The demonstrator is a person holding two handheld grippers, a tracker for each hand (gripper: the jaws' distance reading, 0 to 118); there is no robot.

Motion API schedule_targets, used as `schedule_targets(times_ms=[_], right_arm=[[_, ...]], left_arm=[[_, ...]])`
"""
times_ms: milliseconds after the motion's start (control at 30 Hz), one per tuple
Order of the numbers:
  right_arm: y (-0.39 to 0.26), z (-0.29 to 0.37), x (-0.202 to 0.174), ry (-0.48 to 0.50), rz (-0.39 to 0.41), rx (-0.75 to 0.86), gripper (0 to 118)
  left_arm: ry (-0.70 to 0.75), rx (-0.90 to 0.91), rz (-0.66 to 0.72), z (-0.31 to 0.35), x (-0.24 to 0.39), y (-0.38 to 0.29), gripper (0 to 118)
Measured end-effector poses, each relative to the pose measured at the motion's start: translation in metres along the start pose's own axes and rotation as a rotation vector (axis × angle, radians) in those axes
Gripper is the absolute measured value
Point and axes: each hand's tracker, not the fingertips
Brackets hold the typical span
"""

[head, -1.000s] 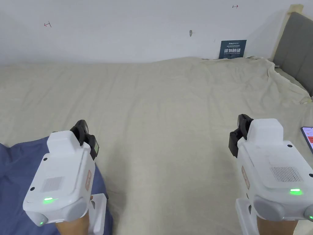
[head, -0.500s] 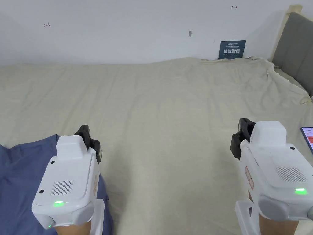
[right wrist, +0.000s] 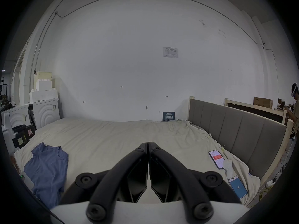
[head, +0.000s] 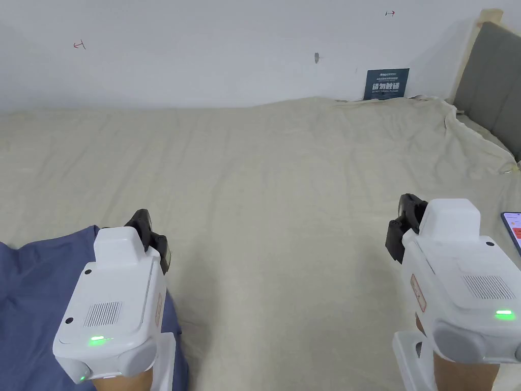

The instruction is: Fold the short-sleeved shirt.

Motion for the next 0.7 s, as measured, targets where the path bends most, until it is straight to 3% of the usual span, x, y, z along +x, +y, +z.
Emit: schedule_targets(times_ms=[700], right_arm=[[0.0015, 0.0015, -0.0015, 0.006, 0.007, 0.011, 0]], left_arm=[[-0.004, 0.002, 0.01, -0.0002, -0.0023, 0.0026, 0]])
